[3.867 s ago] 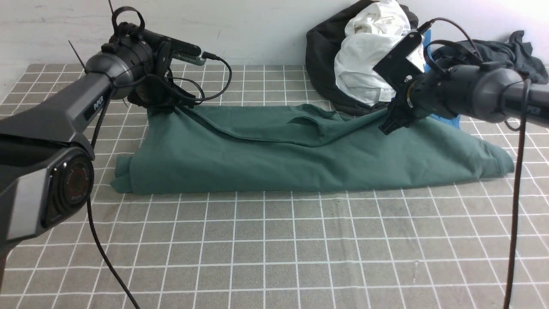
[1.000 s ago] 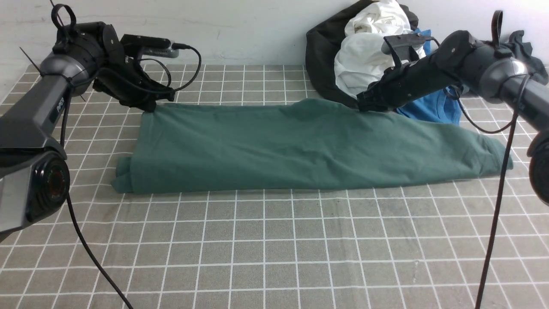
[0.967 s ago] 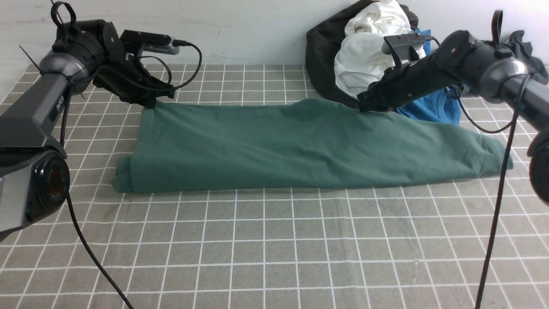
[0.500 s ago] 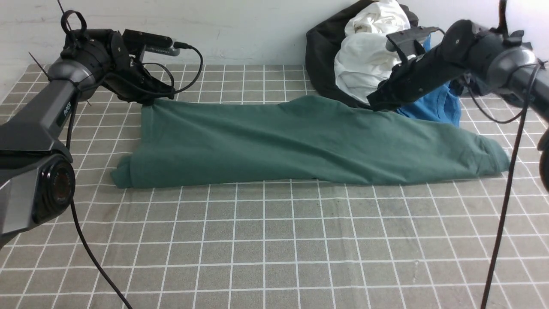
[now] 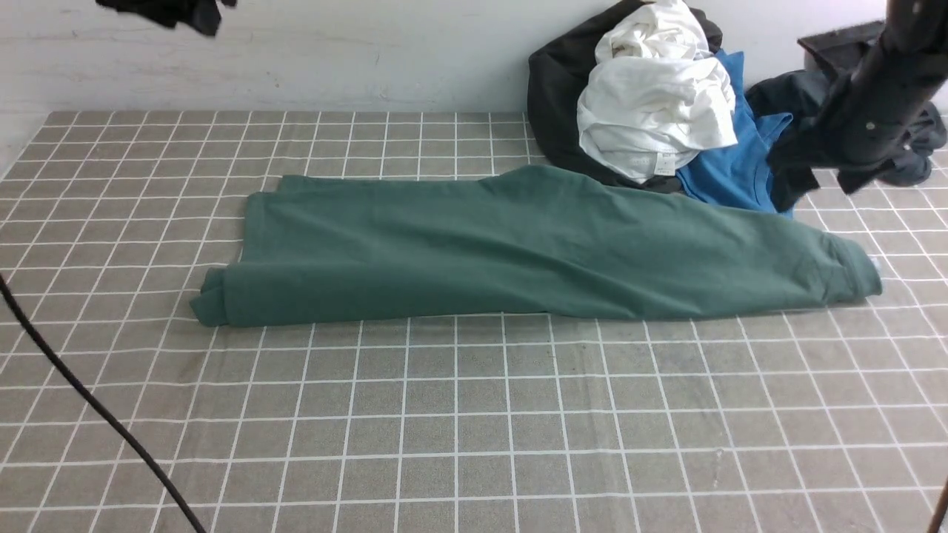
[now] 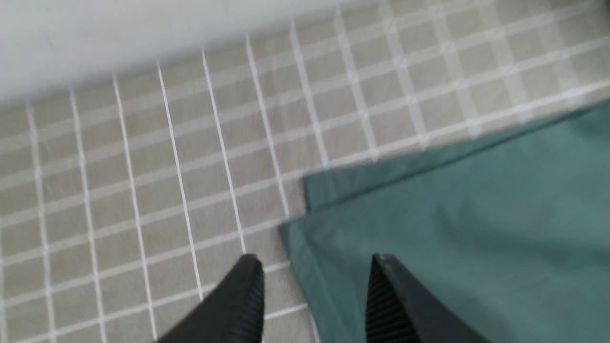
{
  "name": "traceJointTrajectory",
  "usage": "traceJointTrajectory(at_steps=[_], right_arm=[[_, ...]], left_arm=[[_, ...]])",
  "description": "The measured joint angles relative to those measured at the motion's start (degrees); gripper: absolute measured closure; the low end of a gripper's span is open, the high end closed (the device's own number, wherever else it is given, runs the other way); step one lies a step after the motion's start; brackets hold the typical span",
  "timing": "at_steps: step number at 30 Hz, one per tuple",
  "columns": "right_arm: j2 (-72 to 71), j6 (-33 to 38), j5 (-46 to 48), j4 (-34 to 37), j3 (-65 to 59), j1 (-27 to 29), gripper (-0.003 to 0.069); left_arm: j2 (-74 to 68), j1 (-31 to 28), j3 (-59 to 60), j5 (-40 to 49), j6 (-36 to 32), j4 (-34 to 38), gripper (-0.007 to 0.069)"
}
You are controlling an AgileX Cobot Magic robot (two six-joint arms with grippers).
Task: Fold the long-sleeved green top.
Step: Use the right arm to clamp the right edge of the fabric, then use the right arm to drag the right edge of the fabric to the left and folds it over the left edge
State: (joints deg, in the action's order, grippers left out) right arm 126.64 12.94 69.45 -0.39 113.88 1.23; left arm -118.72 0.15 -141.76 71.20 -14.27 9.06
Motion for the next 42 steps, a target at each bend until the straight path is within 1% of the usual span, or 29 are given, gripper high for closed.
traceJointTrajectory(at_steps=[1,2,4,5,6,7,8,11,12,14,16,17,19,20,21,22,23,24,25,26,29,32,33,36,39,42], right_arm=[[0.9,-1.3,-1.4,0.4,-3.4,2.2,-0.0022],[0.9,-1.5,-1.6,0.4,-3.7,2.5,-0.0023],[3.0,-3.0,-3.5,1.0,-5.5,5.5,-0.0030],[3.1,-3.2,-3.5,1.1,-5.5,5.7,-0.0030],[4.2,-3.6,-4.4,1.9,-5.6,7.1,-0.0029],[4.7,-3.8,-4.8,2.8,-5.6,7.9,-0.0027],[4.9,-3.9,-5.0,3.0,-5.6,8.1,-0.0026],[6.8,-4.4,-5.8,8.1,-5.6,10.2,0.0010],[6.9,-4.3,-6.1,8.5,-5.6,10.3,0.0013],[7.0,-2.6,-6.4,11.4,-5.4,10.9,0.0081],[7.0,-1.0,-6.9,13.4,-5.4,11.0,0.0158],[7.0,0.0,-7.3,14.8,-5.4,11.0,0.0211],[7.0,1.8,-7.5,17.2,-5.4,11.0,0.0344],[7.0,1.8,-7.5,17.3,-5.4,11.0,0.0358],[6.8,2.3,-7.5,17.4,-5.4,11.0,0.0426],[6.3,3.0,-7.2,17.1,-5.5,11.1,0.0510],[5.4,3.3,-6.8,16.5,-5.7,11.1,0.0575],[4.1,3.4,-6.4,15.1,-5.7,11.1,0.0598],[3.9,3.4,-6.4,14.9,-5.7,11.1,0.0598],[2.2,3.6,-6.0,13.2,-5.7,11.5,0.0596],[-3.4,3.5,-5.4,7.1,-5.7,13.3,0.0596],[-6.9,2.0,-4.7,3.9,-5.7,14.9,0.0596],[-9.7,0.1,-3.9,2.3,-5.7,15.6,0.0596],[-14.2,-2.9,-3.7,1.7,-5.7,15.4,0.0596],[-17.6,-4.6,-3.7,2.8,-5.6,12.0,0.0596],[-18.6,-4.9,-4.2,7.0,-5.6,4.5,0.0596]], left_arm=[[5.8,0.0,2.3,0.4,-0.2,1.1,0.0405],[6.5,0.0,2.6,0.5,-0.2,1.2,0.0414],[16.4,0.0,8.6,0.7,-1.3,1.4,0.0468],[16.4,0.0,9.2,0.8,-1.4,1.4,0.0472],[21.8,0.0,14.2,0.8,-2.6,1.4,0.0499],[25.1,0.0,17.7,0.8,-3.2,1.3,0.0514],[25.8,0.0,18.5,0.8,-3.3,1.3,0.0514],[38.3,0.0,33.4,1.0,-4.3,-0.3,0.0555],[38.9,0.0,35.2,1.0,-4.3,-0.5,0.0557],[46.4,0.0,45.8,-0.4,-4.2,-2.5,0.0571],[51.8,0.0,52.5,-2.5,-3.3,-4.6,0.0573],[54.8,0.0,56.5,-3.8,-2.2,-5.8,0.0575],[61.2,0.0,65.5,-6.0,0.2,-9.1,0.0578],[62.4,0.0,66.2,-6.4,0.4,-9.8,0.0578],[65.4,0.0,69.7,-7.4,1.9,-11.4,0.0578],[68.4,0.0,73.1,-8.5,3.7,-13.2,0.0578],[71.8,0.0,77.8,-9.6,6.9,-15.2,0.0578],[74.7,0.0,81.1,-10.4,9.4,-16.8,0.0578],[75.8,0.0,81.8,-10.6,9.9,-17.4,0.0578],[79.0,0.0,86.5,-11.3,13.4,-18.8,0.0578],[85.5,0.0,96.9,-11.4,19.7,-20.3,0.0578],[87.2,0.0,102.6,-10.9,20.8,-19.0,0.0578],[87.4,0.0,106.6,-10.7,20.6,-17.6,0.0578],[87.4,0.0,112.2,-12.4,19.6,-14.0,0.0578],[87.4,0.0,114.0,-16.8,19.4,-12.0,0.0578],[87.4,0.0,114.3,-23.4,19.4,-11.0,0.0578]])
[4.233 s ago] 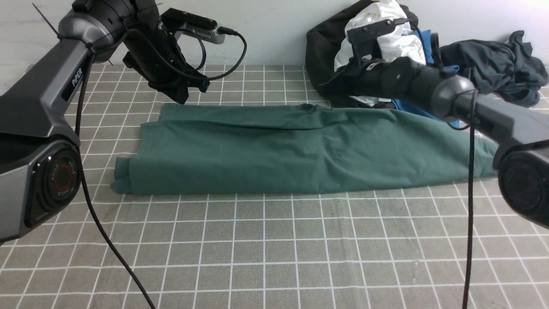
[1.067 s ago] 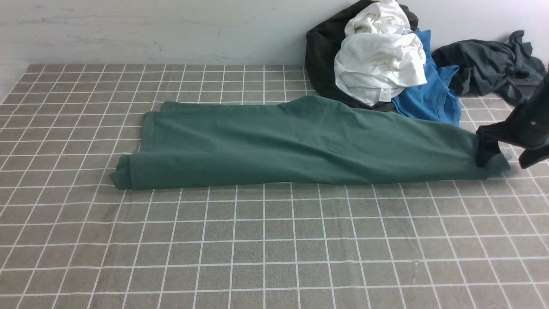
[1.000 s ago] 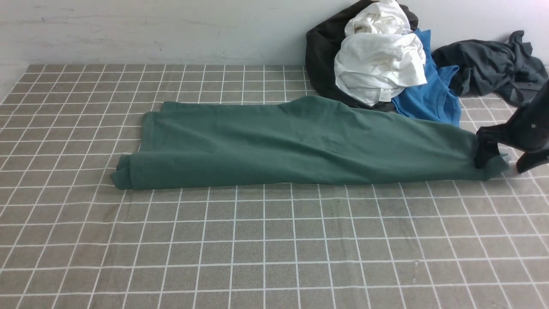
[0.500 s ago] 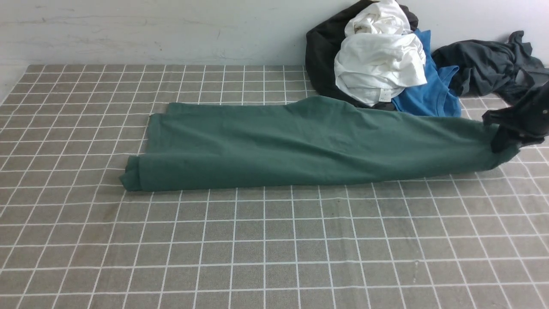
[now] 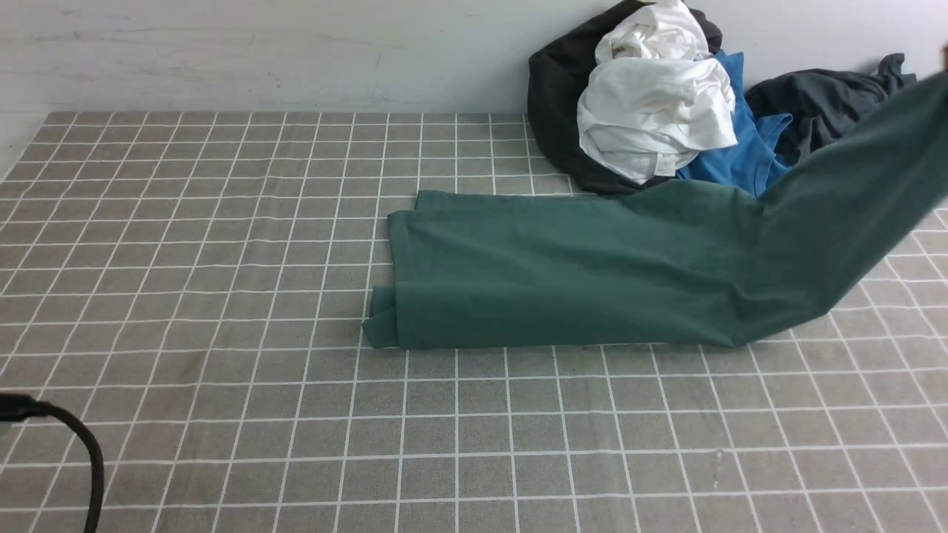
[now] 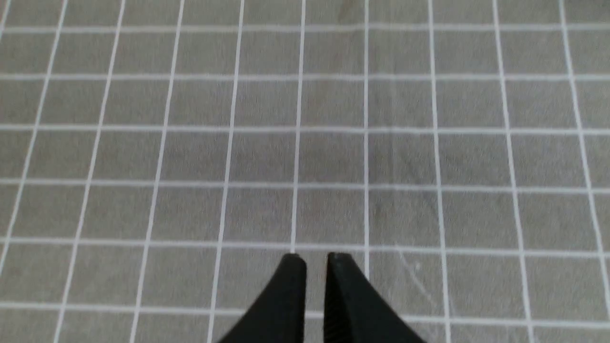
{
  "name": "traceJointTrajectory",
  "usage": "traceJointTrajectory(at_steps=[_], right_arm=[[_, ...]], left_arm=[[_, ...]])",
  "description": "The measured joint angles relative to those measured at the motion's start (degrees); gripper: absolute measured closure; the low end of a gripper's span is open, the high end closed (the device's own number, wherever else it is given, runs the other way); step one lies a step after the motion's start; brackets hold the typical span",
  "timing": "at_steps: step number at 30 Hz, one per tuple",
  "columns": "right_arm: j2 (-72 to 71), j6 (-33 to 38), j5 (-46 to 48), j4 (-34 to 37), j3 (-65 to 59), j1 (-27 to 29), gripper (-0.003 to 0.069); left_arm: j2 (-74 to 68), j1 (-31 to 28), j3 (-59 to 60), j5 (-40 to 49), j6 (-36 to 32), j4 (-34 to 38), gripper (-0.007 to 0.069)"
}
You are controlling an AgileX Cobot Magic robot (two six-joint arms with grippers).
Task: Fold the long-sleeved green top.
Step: Use the right arm to drag the right edge of the fabric to the left and folds it over the left edge
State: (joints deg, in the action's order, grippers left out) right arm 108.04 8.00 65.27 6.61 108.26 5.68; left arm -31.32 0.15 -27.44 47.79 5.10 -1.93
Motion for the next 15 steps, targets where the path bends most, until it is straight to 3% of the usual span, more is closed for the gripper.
traceJointTrajectory(at_steps=[5,6,7,9,15], right_arm=[[2.5,-0.1,-4.3,10.6,0.0,-12.5,0.0596],[4.5,0.2,-7.3,15.1,0.0,-17.5,0.0596],[5.1,0.3,-8.1,15.5,0.0,-18.1,0.0596],[9.4,1.6,-12.9,19.8,0.0,-24.4,0.0596],[17.1,3.0,-22.5,21.8,0.0,-33.0,0.0596]], left_arm=[[0.0,0.0,0.0,-5.8,0.4,0.2,0.0578],[0.0,0.0,0.0,-6.1,0.4,0.2,0.0578],[0.0,0.0,0.0,-6.1,0.4,0.2,0.0578],[0.0,0.0,0.0,-6.1,0.4,0.2,0.0578],[0.0,0.0,0.0,-6.1,0.5,0.2,0.0578]])
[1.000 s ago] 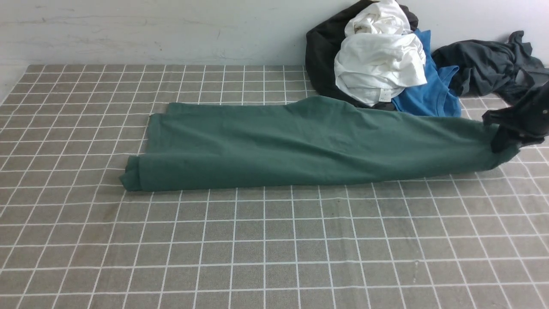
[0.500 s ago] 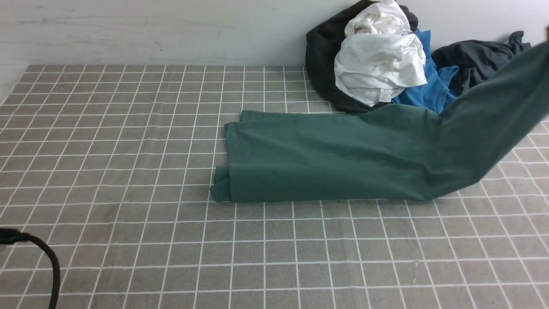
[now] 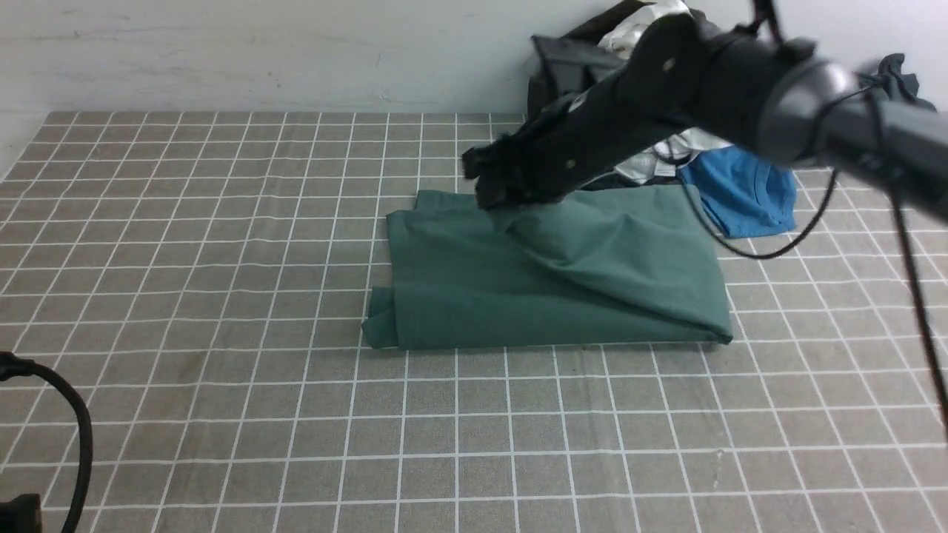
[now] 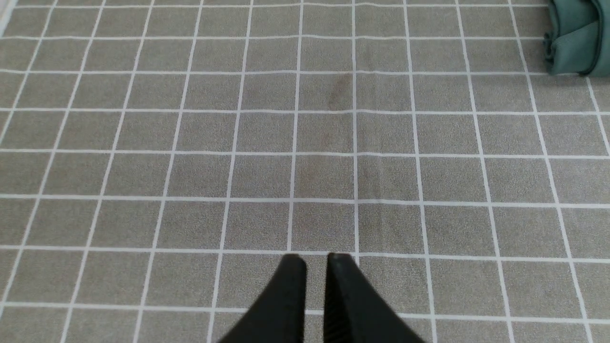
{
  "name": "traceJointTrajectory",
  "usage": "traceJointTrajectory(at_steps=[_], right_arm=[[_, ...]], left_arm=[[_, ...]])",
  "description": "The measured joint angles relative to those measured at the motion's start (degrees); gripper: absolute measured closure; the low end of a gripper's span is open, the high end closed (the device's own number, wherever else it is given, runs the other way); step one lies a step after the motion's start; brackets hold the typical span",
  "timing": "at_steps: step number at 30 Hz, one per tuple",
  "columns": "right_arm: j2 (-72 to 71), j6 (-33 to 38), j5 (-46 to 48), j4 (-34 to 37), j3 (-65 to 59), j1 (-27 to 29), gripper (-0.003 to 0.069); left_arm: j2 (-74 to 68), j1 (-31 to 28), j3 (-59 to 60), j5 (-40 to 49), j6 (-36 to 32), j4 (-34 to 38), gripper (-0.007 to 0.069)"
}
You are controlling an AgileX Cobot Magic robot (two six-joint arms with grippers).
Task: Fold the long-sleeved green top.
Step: Use the right arm to drag the right edge of the fabric to the left and folds it over the left edge
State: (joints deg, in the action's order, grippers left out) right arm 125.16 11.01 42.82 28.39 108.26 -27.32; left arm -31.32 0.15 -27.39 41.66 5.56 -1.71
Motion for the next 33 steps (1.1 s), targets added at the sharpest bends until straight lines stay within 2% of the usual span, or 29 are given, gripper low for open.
traceJointTrajectory(at_steps=[2,5,7,9,10,12,16,20,24,26,29,33], right_arm=[[1.0,0.5,-1.9,0.1,-0.1,-1.0,0.0589],[2.2,1.1,-5.0,0.4,-0.1,-1.7,0.0522],[2.2,1.5,-4.9,0.4,0.6,-1.7,0.0456],[2.2,1.7,-4.3,0.0,1.2,-1.7,0.0424],[2.2,1.9,-2.6,-1.6,3.2,-1.7,0.0373],[2.0,2.2,0.3,-4.7,5.7,-1.7,0.0343],[1.5,2.4,5.4,-11.7,9.5,-1.7,0.0330],[1.8,1.2,9.9,-21.9,9.9,-1.7,0.0371],[5.3,-2.4,9.2,-24.4,10.0,-1.7,0.0475],[6.9,-3.7,8.0,-23.8,10.0,-1.8,0.0510],[11.6,-5.4,3.4,-17.9,10.0,-3.9,0.0605],[13.9,-2.1,-1.3,-12.7,10.0,-8.0,0.0664]], left_arm=[[0.0,0.0,0.0,0.0,0.0,0.0,0.0578],[0.0,0.0,0.0,0.0,0.0,0.0,0.0578],[0.0,0.0,0.1,0.0,0.0,0.0,0.0578],[0.0,0.0,0.1,0.0,0.0,0.0,0.0578],[0.0,0.0,0.1,0.0,0.0,0.0,0.0578],[0.0,0.0,0.1,0.0,0.0,0.0,0.0578],[0.0,0.0,0.1,0.0,0.0,0.0,0.0578],[0.0,0.0,1.0,-0.8,0.0,0.1,0.0578],[0.0,0.0,1.8,-1.9,0.0,1.0,0.0578],[0.0,0.0,1.8,-2.5,0.0,1.7,0.0578],[0.0,0.0,1.8,-2.9,0.0,1.7,0.0578],[0.0,0.0,1.8,-3.0,0.0,2.0,0.0578]])
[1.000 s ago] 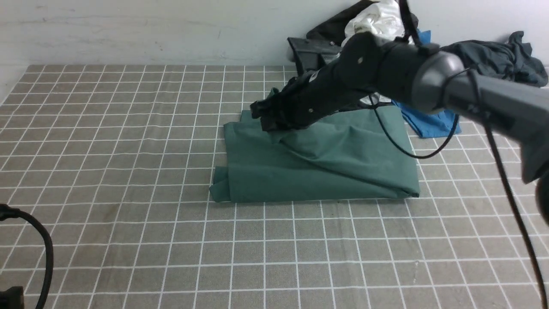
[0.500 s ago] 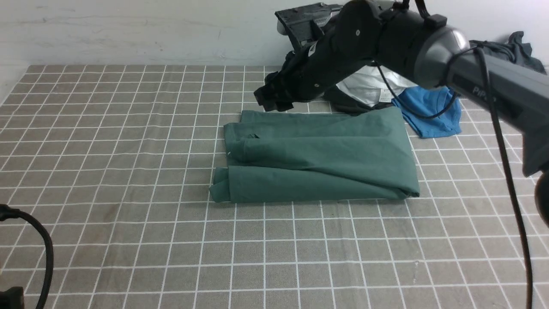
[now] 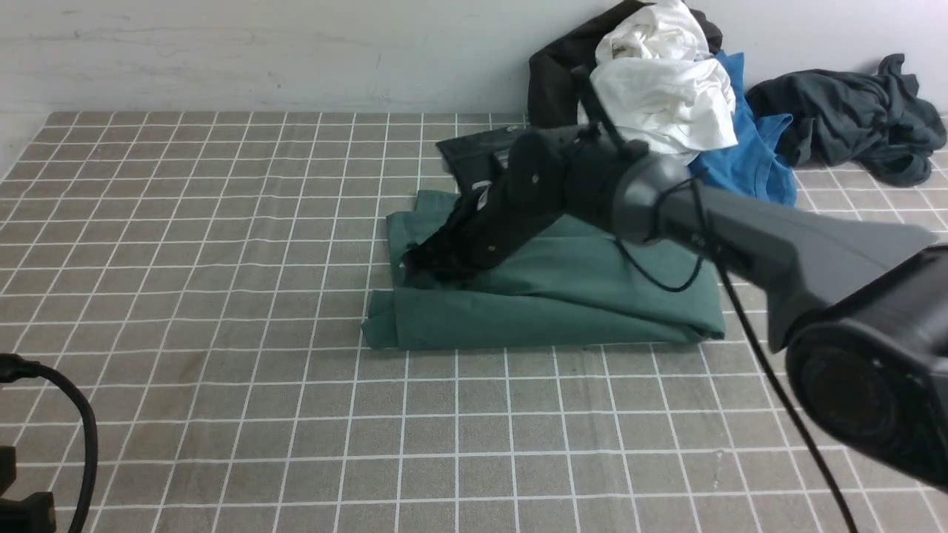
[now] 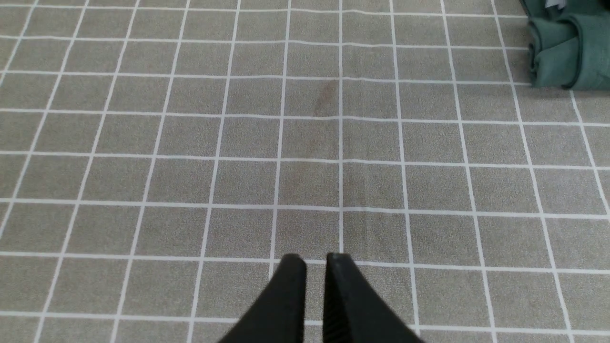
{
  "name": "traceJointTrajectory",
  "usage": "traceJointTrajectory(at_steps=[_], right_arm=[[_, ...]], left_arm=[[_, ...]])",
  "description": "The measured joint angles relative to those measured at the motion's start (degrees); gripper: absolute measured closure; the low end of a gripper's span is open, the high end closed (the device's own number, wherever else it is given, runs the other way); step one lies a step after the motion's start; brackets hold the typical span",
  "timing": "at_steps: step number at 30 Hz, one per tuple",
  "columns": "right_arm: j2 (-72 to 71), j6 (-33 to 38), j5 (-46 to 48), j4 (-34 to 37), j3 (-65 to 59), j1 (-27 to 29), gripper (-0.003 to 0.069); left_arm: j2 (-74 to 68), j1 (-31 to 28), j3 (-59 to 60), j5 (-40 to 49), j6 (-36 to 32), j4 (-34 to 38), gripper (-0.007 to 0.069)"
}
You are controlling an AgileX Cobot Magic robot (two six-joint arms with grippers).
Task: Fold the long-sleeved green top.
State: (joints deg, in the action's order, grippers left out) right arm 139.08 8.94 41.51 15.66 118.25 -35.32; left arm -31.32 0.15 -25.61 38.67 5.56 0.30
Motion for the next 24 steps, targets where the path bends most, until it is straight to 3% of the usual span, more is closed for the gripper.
traceJointTrajectory(at_steps=[6,14,19,20,24], right_arm=[[-1.3,10.5,0.4,-0.2,3.3,-3.4,0.0673],[-19.0,13.4,16.6,-14.0,16.9,-1.4,0.0673],[-31.0,13.5,26.7,-15.7,16.9,3.6,0.0673],[-35.9,13.5,28.0,-15.0,14.1,6.7,0.0673],[-48.1,13.5,23.6,-11.1,2.6,13.8,0.0673]], left_arm=[[0.0,0.0,0.0,-0.3,0.0,0.0,0.0578],[0.0,0.0,0.0,-1.4,0.0,0.0,0.0578],[0.0,0.0,0.0,-1.4,0.0,0.0,0.0578],[0.0,0.0,0.0,-1.4,0.0,0.0,0.0578],[0.0,0.0,0.0,-1.0,0.0,0.0,0.0578]])
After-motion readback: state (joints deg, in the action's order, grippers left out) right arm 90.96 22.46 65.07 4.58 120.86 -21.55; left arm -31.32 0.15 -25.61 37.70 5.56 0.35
